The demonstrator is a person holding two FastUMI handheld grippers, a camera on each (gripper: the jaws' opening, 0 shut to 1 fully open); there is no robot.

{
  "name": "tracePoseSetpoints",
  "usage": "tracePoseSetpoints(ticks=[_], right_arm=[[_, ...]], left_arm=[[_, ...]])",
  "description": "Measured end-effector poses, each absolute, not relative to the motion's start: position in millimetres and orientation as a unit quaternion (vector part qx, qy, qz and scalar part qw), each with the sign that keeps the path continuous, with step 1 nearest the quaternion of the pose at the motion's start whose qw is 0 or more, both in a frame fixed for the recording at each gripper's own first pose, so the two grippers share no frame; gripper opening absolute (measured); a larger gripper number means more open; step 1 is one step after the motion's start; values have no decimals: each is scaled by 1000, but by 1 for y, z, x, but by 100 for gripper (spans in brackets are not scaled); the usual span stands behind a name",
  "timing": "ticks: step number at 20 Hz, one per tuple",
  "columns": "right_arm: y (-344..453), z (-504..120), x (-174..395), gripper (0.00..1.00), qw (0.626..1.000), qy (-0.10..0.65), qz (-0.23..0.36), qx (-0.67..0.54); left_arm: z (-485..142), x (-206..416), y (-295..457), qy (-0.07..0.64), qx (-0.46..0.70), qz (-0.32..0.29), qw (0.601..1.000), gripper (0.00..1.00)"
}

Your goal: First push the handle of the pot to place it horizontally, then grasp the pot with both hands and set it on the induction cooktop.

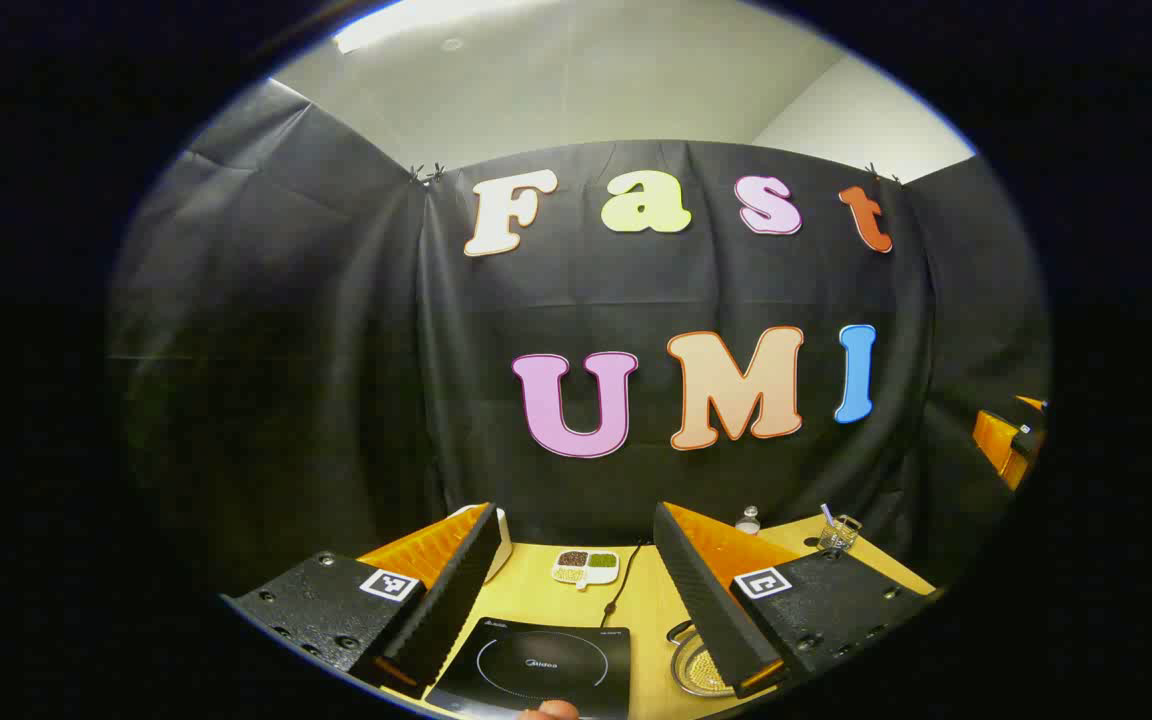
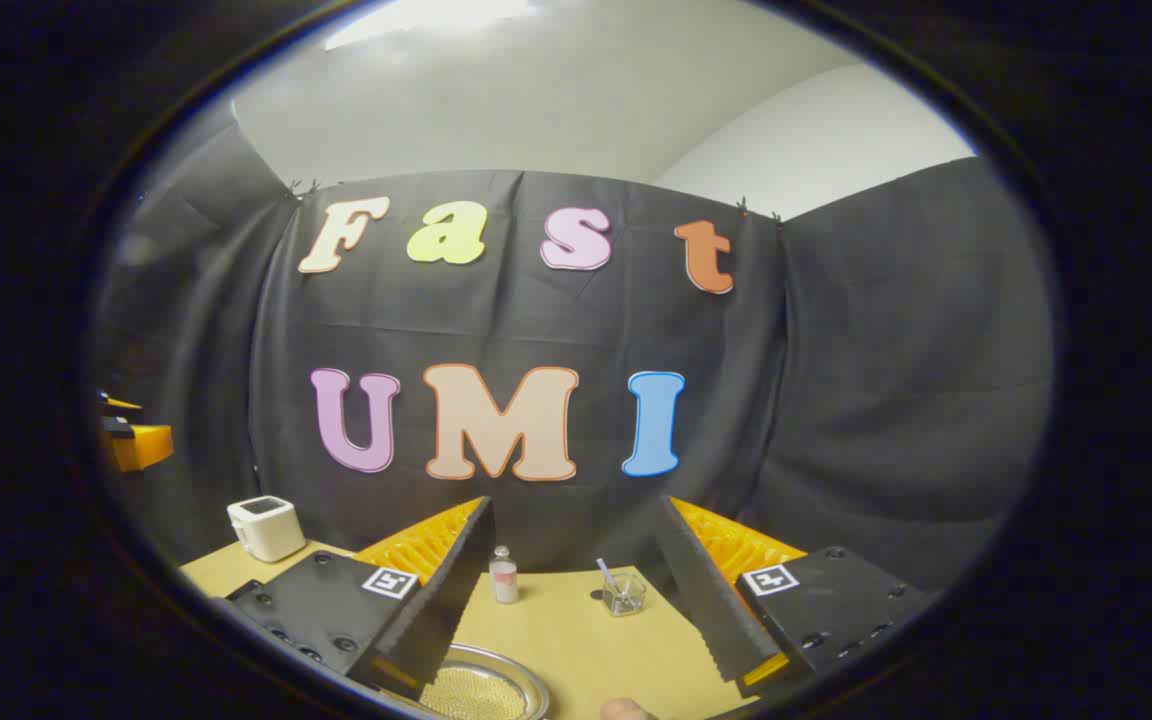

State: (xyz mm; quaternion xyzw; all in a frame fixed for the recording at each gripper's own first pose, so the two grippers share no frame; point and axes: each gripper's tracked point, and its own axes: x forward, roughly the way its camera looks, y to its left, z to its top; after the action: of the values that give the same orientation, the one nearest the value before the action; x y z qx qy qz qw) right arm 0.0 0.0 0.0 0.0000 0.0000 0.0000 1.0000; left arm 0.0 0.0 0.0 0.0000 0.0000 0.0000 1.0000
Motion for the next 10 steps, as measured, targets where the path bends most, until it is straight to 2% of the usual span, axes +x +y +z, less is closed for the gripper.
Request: tracePoseSetpoints(ticks=[10], right_arm=[[-5,-1,3,99,1000,-2,-3,1]], left_arm=[[-2,2,-6,-1,5,2,1000,98]])
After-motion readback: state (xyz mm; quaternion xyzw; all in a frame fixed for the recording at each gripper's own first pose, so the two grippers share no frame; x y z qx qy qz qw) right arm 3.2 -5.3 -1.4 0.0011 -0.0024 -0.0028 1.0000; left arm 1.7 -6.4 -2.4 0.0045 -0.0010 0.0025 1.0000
